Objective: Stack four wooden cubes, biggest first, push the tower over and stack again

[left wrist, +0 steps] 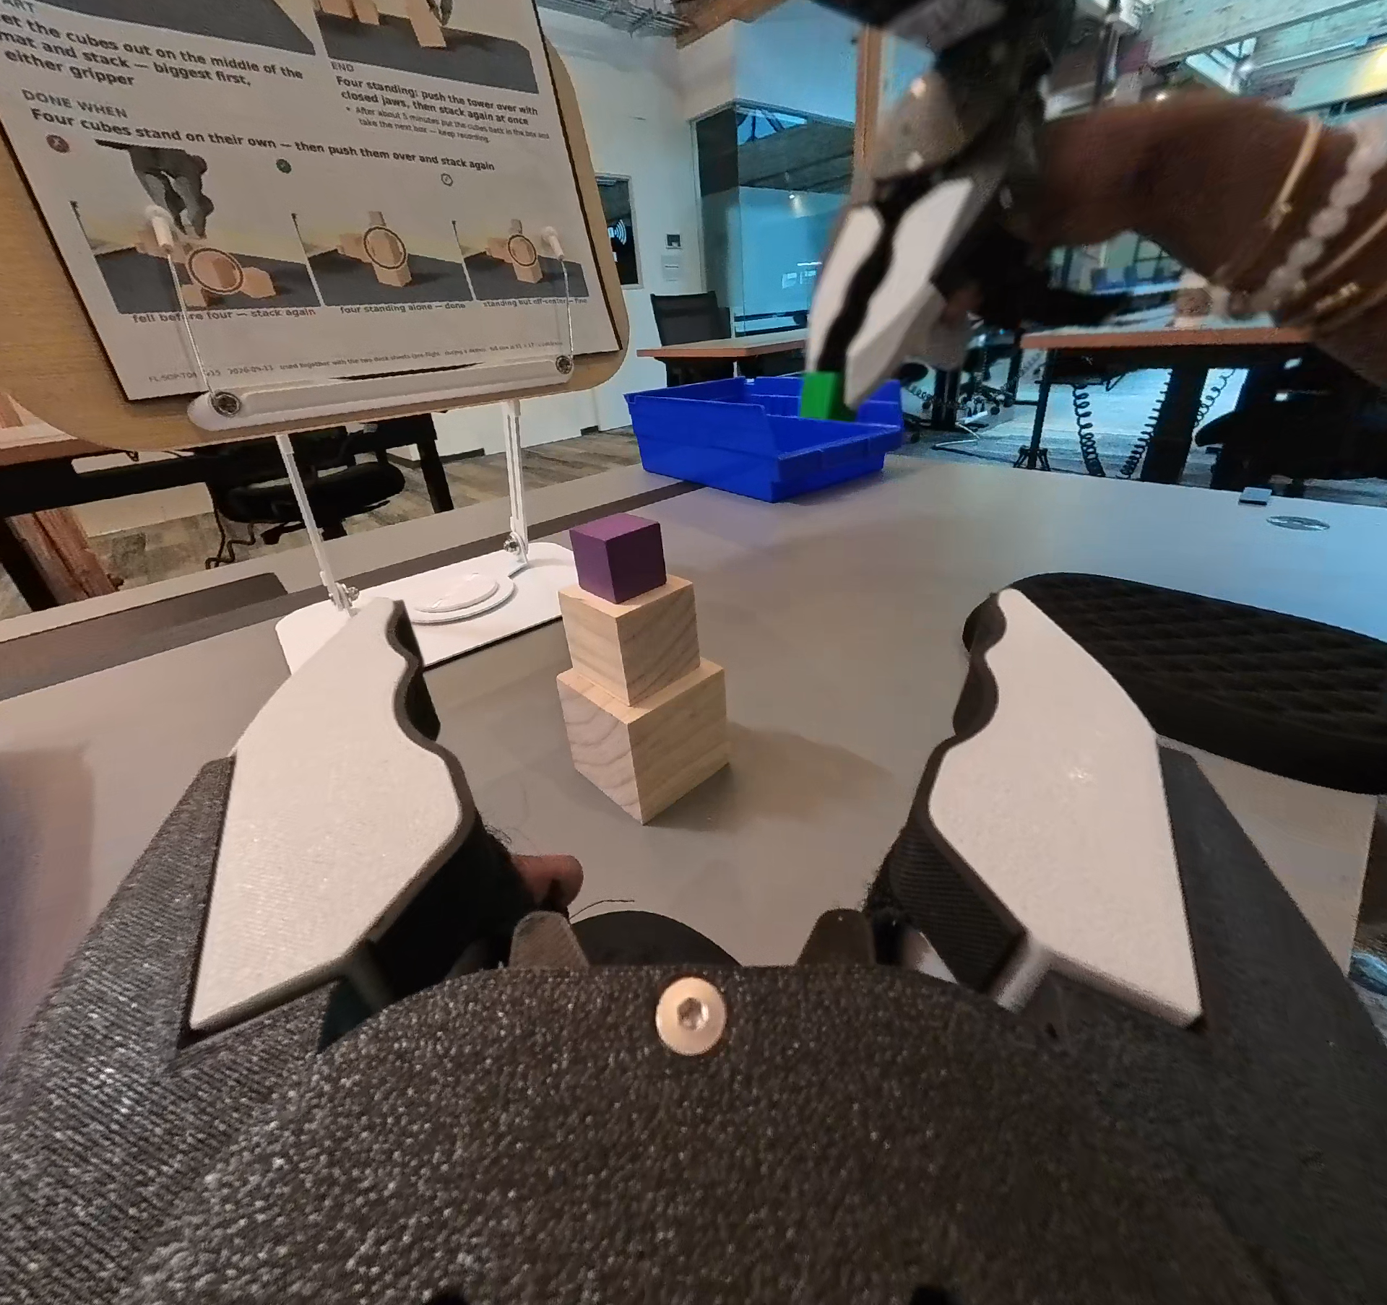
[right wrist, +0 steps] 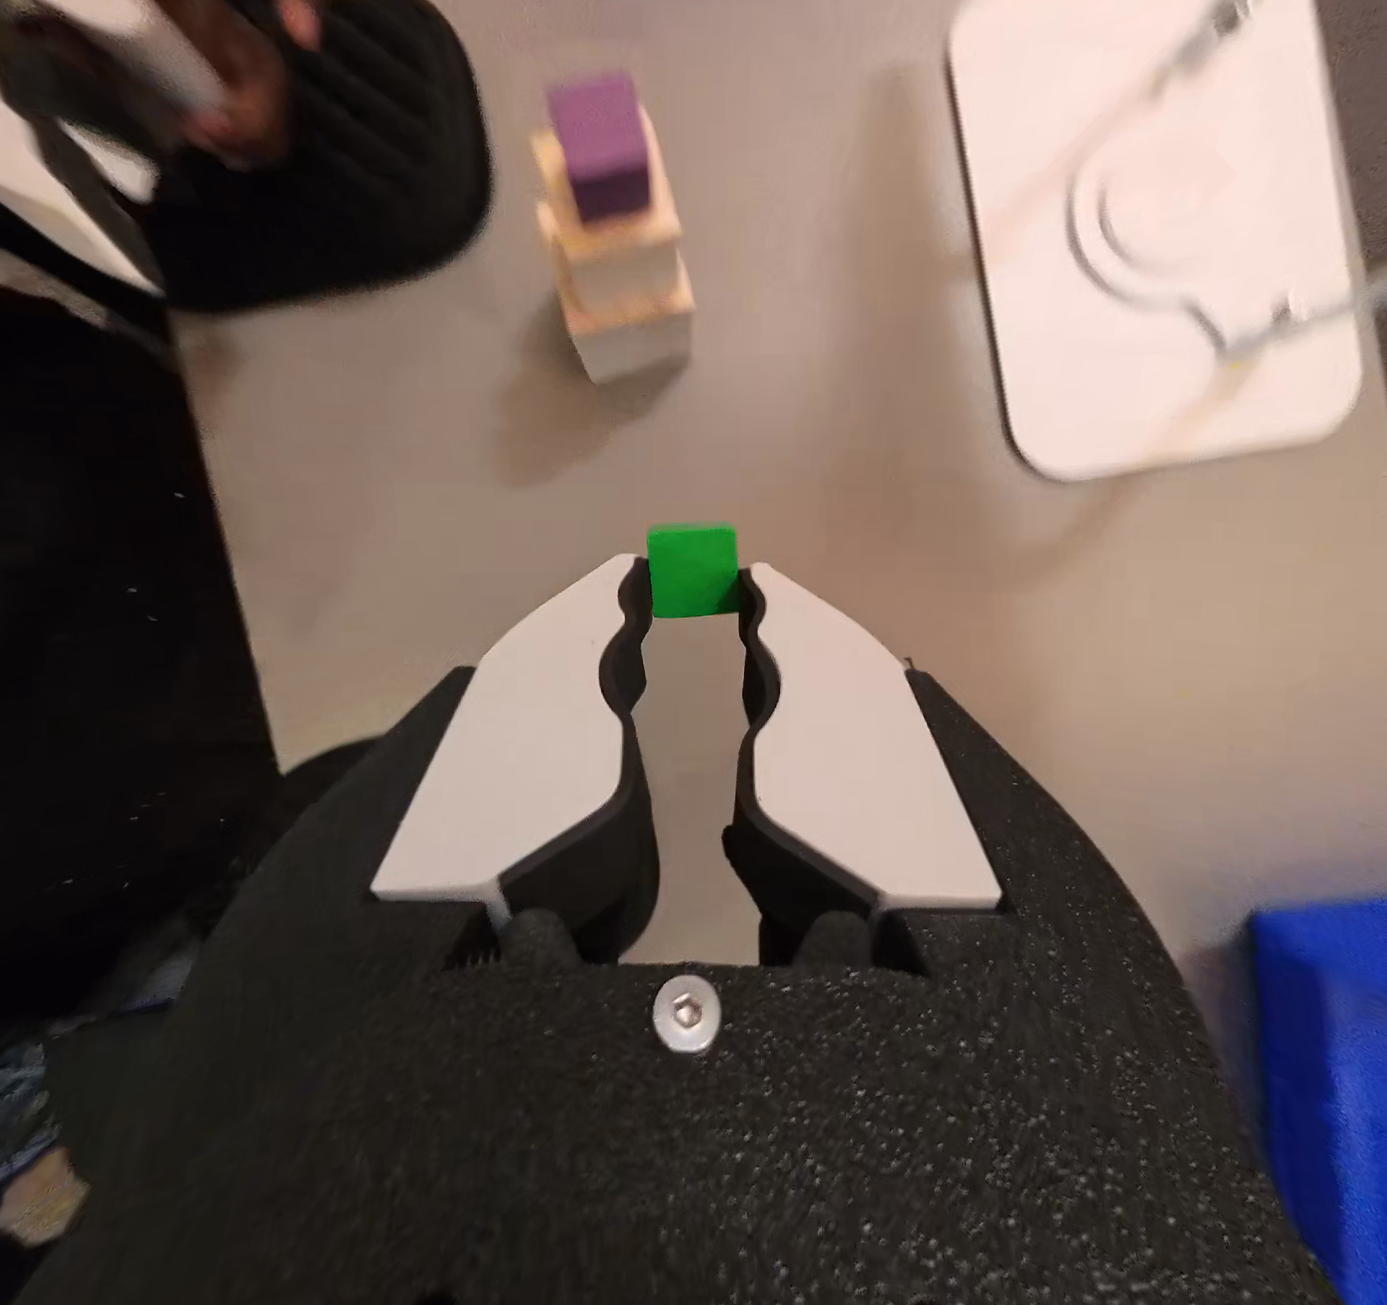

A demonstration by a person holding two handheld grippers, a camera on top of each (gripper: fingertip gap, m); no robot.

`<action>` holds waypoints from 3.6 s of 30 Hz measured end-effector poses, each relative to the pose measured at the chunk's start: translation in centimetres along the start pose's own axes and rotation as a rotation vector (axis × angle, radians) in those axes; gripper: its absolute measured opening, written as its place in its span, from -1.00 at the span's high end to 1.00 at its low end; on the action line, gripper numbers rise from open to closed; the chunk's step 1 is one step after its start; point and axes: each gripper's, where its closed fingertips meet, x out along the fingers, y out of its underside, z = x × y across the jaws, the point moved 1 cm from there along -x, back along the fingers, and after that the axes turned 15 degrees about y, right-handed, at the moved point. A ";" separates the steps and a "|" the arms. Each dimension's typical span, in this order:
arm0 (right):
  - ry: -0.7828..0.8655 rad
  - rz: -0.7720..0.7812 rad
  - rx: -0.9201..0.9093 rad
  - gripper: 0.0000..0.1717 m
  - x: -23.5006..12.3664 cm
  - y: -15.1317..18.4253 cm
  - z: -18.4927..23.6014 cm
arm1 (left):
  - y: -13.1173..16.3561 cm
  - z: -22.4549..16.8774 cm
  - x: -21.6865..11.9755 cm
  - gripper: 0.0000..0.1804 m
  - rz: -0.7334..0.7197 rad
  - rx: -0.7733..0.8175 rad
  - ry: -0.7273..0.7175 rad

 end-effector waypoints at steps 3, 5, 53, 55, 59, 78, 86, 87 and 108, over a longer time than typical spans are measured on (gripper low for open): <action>-0.049 0.016 -0.098 0.75 0.8 -4.8 1.7 | 0.0 0.0 0.0 -0.50 -0.004 -0.001 0.004; -0.058 0.040 -0.151 0.75 1.8 -7.1 2.4 | 0.0 -0.1 0.0 -0.50 -0.006 0.000 0.007; 0.051 -0.418 0.016 -0.67 4.0 -10.9 3.1 | -0.2 -0.1 -0.1 -0.40 -0.023 0.001 0.013; 0.083 -0.524 0.063 -0.68 3.0 -9.8 3.0 | -0.1 -0.1 -0.1 -0.40 -0.021 0.002 0.012; 0.174 -0.653 0.123 -0.68 1.1 -6.6 3.3 | -0.2 0.0 -0.2 -0.36 -0.025 -0.003 0.008; 0.271 -0.841 0.318 -0.67 1.3 2.9 6.4 | -0.5 2.4 -0.7 1.00 0.100 -0.003 0.097; 0.285 -0.859 0.321 -0.65 1.1 3.0 6.3 | 4.2 6.8 2.2 1.00 0.521 0.007 0.193; 0.285 -0.859 0.321 -0.64 1.1 3.0 6.3 | 4.7 7.0 2.7 1.00 0.548 0.012 0.201; 0.294 -0.860 0.342 -0.62 1.1 3.1 6.0 | 6.6 5.8 5.9 1.00 0.622 0.072 0.294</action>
